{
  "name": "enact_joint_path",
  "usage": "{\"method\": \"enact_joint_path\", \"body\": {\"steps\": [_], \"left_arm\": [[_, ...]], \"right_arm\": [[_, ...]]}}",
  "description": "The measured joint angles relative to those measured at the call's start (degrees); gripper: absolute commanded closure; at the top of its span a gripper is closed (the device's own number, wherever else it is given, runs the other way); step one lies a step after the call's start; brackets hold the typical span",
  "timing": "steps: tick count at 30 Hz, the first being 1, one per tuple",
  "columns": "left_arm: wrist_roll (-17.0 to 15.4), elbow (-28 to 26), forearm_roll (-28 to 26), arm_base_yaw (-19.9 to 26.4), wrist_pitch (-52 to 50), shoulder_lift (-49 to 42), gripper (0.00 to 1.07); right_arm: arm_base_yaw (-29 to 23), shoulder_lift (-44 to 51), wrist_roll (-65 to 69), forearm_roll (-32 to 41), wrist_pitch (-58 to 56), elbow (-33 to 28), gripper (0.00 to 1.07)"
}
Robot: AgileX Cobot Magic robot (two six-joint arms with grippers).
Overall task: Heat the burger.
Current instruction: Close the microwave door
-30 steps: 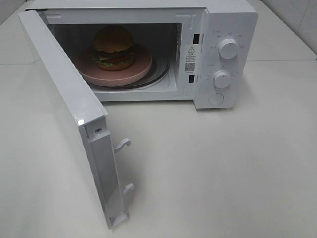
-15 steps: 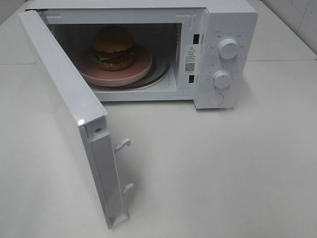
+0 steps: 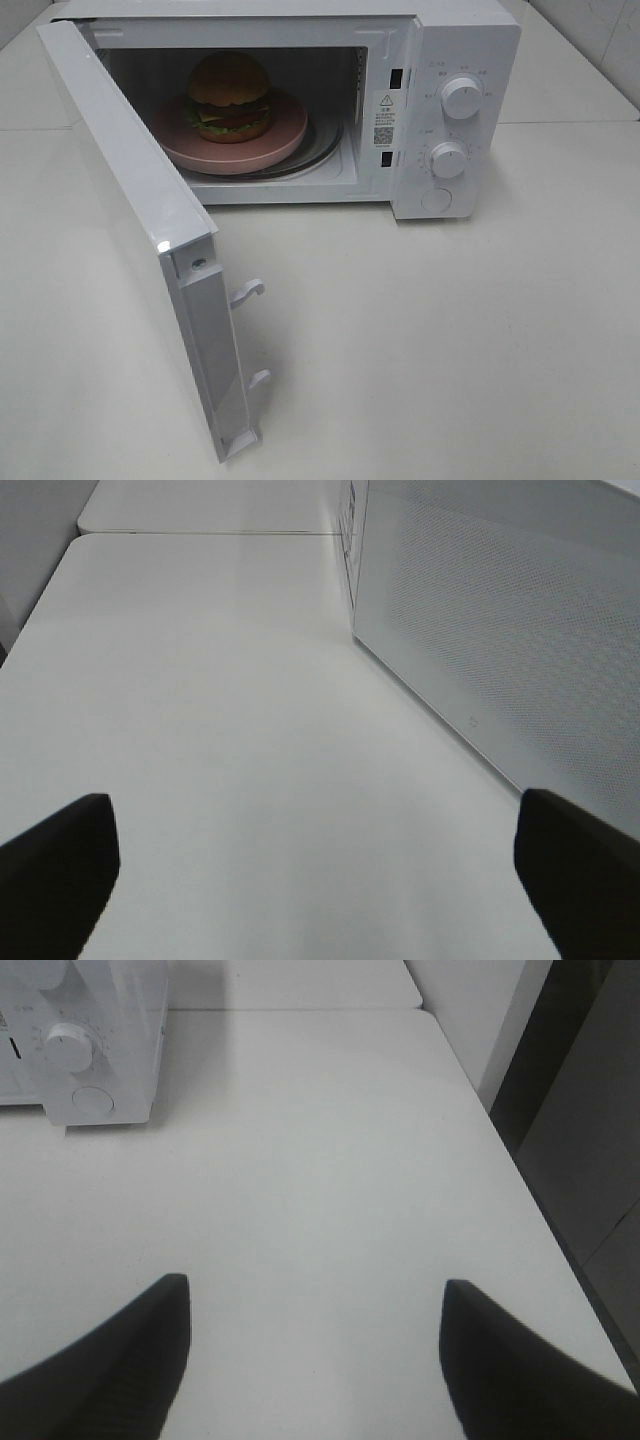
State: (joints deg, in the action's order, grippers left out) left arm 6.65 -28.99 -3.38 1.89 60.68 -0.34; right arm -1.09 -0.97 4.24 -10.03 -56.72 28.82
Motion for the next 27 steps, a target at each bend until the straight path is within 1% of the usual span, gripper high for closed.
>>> {"method": "enact_joint_path", "body": {"steps": [5, 27], "left_arm": [[0.0, 0.0, 0.0, 0.0, 0.0, 0.0, 0.05], [0.0, 0.0, 0.0, 0.0, 0.0, 0.0, 0.05]], "right_arm": [[0.0, 1.2, -0.23, 0.29, -0.57, -0.06, 0.48], [0.0, 1.2, 0.23, 0.4, -0.57, -0.06, 0.48]]}}
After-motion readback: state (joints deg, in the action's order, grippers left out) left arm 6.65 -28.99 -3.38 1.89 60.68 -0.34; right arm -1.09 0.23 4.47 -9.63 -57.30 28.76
